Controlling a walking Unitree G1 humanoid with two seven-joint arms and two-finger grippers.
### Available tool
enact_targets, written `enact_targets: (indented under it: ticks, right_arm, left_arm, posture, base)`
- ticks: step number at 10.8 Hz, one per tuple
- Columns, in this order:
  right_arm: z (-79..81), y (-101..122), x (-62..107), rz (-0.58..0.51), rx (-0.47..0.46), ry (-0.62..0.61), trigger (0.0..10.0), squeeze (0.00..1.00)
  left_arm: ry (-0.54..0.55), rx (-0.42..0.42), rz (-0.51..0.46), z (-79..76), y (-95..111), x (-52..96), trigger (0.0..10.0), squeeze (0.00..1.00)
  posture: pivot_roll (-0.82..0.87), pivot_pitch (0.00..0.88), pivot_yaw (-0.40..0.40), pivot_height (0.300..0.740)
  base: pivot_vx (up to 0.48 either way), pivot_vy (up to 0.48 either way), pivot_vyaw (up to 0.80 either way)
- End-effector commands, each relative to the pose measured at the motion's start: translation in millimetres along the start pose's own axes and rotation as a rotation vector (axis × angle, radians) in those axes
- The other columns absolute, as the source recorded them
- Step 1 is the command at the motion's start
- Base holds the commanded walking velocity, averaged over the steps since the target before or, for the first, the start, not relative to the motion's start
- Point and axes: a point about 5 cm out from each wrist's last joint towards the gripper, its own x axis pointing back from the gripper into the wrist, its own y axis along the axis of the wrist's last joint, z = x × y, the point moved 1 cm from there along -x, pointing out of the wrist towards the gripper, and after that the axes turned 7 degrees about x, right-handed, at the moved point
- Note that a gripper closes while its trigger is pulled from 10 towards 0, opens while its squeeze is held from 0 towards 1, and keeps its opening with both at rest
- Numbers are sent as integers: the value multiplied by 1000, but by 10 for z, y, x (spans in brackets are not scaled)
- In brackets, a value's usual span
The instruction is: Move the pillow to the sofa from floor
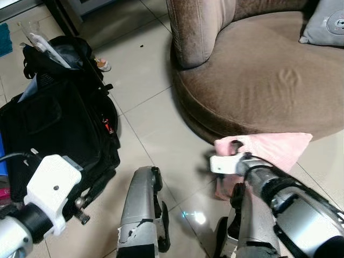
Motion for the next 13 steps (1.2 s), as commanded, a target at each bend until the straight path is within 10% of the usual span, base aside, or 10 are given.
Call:
enact_targets:
  ticks: [1, 2, 3, 4, 13]
  right_arm:
    - [127, -62, 3, 33, 11, 45, 10000, 0]
    - [196, -51, 5, 17, -33, 89, 10000, 0]
    - [270, -23, 9, 2, -53, 130, 7647, 0]
    - [320, 1, 12, -7, -70, 155, 588, 0]
    - [421, -4, 22, -16, -46, 198, 0, 0]
  left_arm:
    - [-3, -11, 10, -4, 12, 33, 10000, 0]
    - [-1, -10, 13, -5, 10, 35, 10000, 0]
    - [-3, -9, 16, -12, 5, 33, 10000, 0]
    - [-4, -9, 17, -12, 6, 31, 10000, 0]
    - [-7, -12, 18, -13, 16, 28, 10000, 0]
  posture:
    - [481, 354, 92, 554]
    - [477, 350, 91, 554]
    - [477, 350, 91, 554]
    - [480, 348, 92, 554]
    - [477, 347, 97, 554]
  base:
    - [0, 0, 0]
    - [0, 0, 0]
    - [0, 0, 0]
    - [0, 0, 0]
    - [0, 0, 0]
